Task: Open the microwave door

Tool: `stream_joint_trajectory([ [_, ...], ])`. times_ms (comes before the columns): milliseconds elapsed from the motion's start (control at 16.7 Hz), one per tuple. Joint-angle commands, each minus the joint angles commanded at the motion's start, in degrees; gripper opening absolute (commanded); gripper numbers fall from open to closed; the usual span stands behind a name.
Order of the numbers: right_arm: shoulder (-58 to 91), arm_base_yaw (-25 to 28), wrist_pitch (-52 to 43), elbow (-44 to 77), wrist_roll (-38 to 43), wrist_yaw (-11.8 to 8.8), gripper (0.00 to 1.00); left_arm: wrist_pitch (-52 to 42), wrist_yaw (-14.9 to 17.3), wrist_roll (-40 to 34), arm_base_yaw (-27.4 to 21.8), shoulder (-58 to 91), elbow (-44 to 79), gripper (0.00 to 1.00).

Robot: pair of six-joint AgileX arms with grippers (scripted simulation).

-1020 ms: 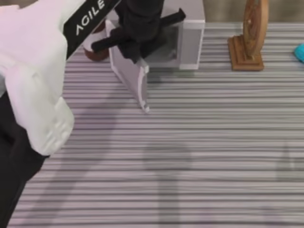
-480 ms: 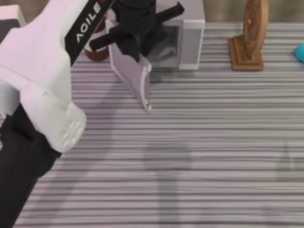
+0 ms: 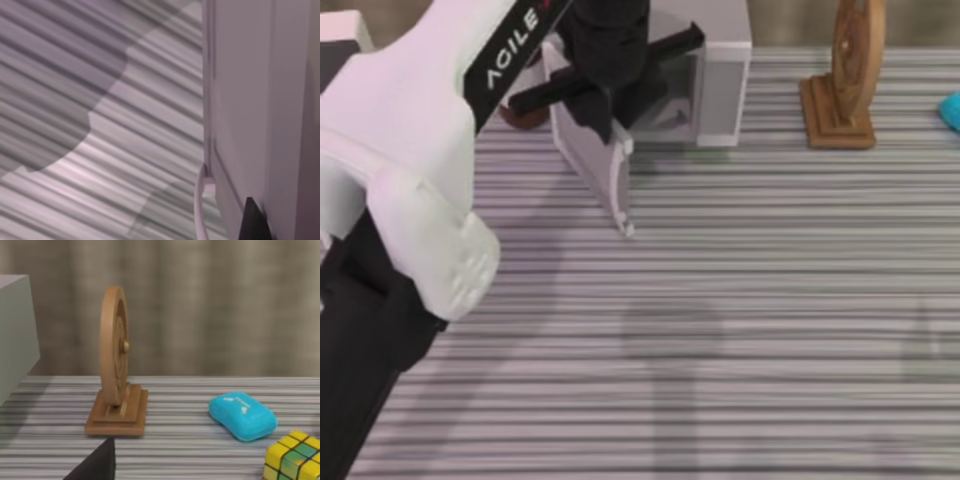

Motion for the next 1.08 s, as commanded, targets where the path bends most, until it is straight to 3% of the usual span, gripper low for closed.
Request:
stream_joint_trajectory([
  [1080, 0.0, 0.0, 0.0, 0.0, 0.0, 0.0, 1.0, 10.4, -0.1, 0.2, 0.3, -10.4, -20.6, 0.0],
])
